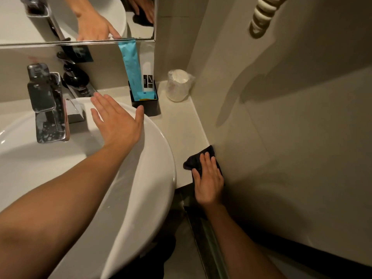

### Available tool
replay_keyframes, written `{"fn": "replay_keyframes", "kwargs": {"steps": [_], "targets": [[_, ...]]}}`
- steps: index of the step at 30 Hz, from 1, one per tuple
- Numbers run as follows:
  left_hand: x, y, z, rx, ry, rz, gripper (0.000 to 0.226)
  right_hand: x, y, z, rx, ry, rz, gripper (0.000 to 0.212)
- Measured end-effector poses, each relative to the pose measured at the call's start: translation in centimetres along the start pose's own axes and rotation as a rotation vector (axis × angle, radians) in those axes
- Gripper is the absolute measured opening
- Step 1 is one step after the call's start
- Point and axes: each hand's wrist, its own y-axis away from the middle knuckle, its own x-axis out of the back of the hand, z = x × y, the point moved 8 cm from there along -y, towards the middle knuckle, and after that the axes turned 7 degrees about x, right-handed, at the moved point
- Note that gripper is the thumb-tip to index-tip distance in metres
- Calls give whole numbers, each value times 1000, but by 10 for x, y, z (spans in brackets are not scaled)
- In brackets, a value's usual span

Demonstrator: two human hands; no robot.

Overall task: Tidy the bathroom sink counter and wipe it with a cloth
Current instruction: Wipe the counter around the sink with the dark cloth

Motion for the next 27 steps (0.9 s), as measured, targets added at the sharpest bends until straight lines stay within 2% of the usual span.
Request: {"fn": "replay_keyframes", "kwargs": {"steps": [3, 5, 7, 8, 10, 12, 15, 17, 20, 21, 24, 25, 27], "targets": [[-1, 1, 0, -4, 16, -9, 103, 7, 22, 7, -52, -175, 45, 60], [0, 1, 1, 2, 15, -10, 103, 13, 40, 18, -94, -453, 9, 63], [1, 2, 0, 9, 15, -23, 103, 22, 58, 27, -284, -821, -158, 55], [0, 3, 0, 10, 17, -28, 103, 24, 66, 29, -400, -929, -271, 51], [0, 4, 0, 10, 21, -35, 103, 37, 75, 31, -532, -1038, -353, 51], [0, 5, 0, 8, 23, -46, 102, 48, 68, 21, -562, -1186, -331, 52], [1, 4, 2, 12, 13, -65, 102, 72, 23, -5, -451, -1337, -238, 57], [3, 4, 3, 10, -3, -77, 102, 88, -23, -30, -313, -1246, -204, 50], [5, 4, 4, -1, -19, -69, 100, 90, -91, -72, -82, -956, -229, 37], [5, 4, 5, 0, -28, -63, 100, 80, -109, -82, 8, -817, -248, 39], [6, 2, 6, 8, -43, -52, 99, 35, -139, -113, 407, -195, -332, 48], [6, 0, 6, 9, -43, -53, 99, 24, -142, -118, 464, -119, -337, 49], [4, -1, 7, 8, -45, -45, 99, 16, -144, -123, 511, -113, -354, 49]]}}
